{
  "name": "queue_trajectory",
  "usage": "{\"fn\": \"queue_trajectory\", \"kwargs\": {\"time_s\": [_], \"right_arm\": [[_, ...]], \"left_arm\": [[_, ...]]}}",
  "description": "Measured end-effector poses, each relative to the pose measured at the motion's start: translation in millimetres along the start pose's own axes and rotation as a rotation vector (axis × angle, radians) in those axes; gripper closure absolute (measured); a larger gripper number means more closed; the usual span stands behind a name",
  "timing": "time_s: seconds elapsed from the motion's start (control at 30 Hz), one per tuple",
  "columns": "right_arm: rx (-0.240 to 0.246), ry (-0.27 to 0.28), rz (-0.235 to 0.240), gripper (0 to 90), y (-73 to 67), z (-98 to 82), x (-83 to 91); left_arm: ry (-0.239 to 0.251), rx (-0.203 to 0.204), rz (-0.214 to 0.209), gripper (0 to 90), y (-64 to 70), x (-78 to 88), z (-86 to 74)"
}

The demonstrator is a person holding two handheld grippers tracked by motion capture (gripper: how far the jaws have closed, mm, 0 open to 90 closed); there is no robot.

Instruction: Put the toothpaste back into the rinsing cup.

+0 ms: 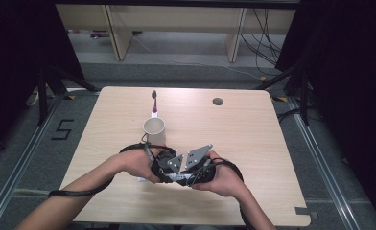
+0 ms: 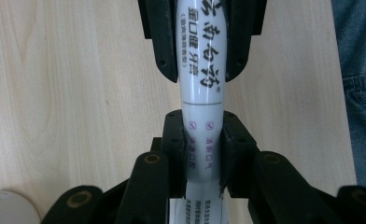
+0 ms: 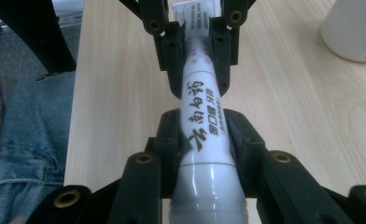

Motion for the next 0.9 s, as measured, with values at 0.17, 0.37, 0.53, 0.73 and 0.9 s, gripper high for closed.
{"fn": "queue_trajectory", "kwargs": {"time_s": [0.17,0.37,0.53,0.73,0.9], "right_arm": [[-0.011,-0.005,-0.008,71.3,-2.6,-0.9,2.0],[-0.003,0.006,-0.020,72.3,-2.3,-0.5,3.7],[-0.060,-0.001,-0.027,72.7,-0.4,-3.6,6.8],[-0.084,0.031,-0.068,72.7,8.0,-11.1,12.6],[-0.097,0.092,-0.106,72.8,14.0,-15.1,26.2]], "left_arm": [[-0.006,-0.018,0.004,72.9,-1.3,0.9,0.5],[0.013,-0.017,-0.008,71.6,-1.2,2.7,-0.1],[0.068,-0.004,0.055,58.3,-4.4,13.5,-3.9],[0.217,0.067,0.137,46.2,-4.6,32.6,-13.7],[0.419,0.146,0.274,39.1,-3.0,52.2,-38.6]]}}
Point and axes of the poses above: each handheld gripper's, and its own axes: x roughly backward along the jaws, z roughly out of its top, y roughly to its right, the point moved 4 cm from there along -x, roughly forward along the jaws, and after that the axes turned 5 degrees about -z, right-handed, at the moved point
